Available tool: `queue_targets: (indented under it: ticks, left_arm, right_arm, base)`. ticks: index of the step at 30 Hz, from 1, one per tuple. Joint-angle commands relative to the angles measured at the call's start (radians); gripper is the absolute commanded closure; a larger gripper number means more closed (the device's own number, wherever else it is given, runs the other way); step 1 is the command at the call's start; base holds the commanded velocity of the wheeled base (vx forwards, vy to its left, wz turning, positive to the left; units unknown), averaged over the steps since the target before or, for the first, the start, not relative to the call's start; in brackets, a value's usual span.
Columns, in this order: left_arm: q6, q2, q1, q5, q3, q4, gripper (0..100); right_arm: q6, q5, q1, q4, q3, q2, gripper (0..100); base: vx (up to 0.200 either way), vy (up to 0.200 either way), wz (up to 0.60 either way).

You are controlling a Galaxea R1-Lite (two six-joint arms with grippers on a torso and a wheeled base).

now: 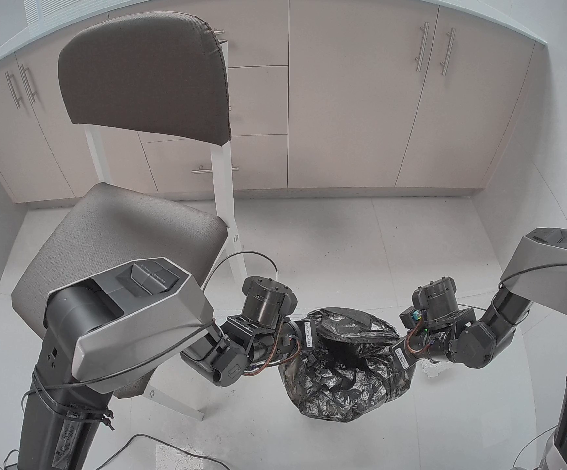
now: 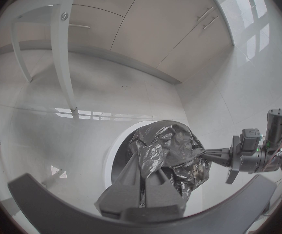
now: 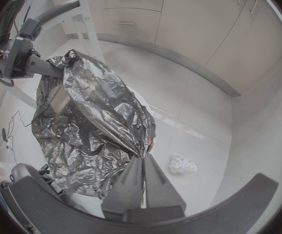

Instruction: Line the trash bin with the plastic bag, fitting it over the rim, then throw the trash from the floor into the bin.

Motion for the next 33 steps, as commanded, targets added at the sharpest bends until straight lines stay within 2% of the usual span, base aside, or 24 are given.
queue_targets:
  ticks: [1, 12, 15, 20, 30, 33]
  left_arm:
    - [0.028, 0.030, 0.010, 0.001, -0.016, 0.001, 100]
    - [0.029, 0.025, 0.010, 0.008, -0.014, 0.001, 100]
    - [0.029, 0.022, 0.006, 0.017, -0.010, 0.001, 100]
    - [0.031, 0.025, -0.008, 0.060, -0.007, -0.007, 100]
    - [0.032, 0.026, -0.008, 0.060, -0.005, -0.010, 100]
    - [0.036, 0.025, -0.006, 0.062, -0.007, -0.004, 100]
  right_arm:
    - [-0.002, -0.012, -0.019, -0.005, -0.017, 0.021, 100]
    - [0.006, 0.000, -0.059, -0.060, -0.067, 0.107, 100]
    - [0.007, 0.007, -0.068, -0.214, -0.070, 0.186, 100]
    - [0.009, 0.016, -0.072, -0.352, -0.062, 0.216, 100]
    - [0.043, 0.046, -0.072, -0.373, -0.071, 0.221, 100]
    - [0.064, 0.046, -0.069, -0.422, -0.077, 0.236, 100]
  base:
    - [0.000, 0.000, 0.00]
    - [0.000, 0.000, 0.00]
    - [0.000, 0.000, 0.00]
    - [0.000, 0.000, 0.00]
    - [0.000, 0.000, 0.00]
    - [0.000, 0.000, 0.00]
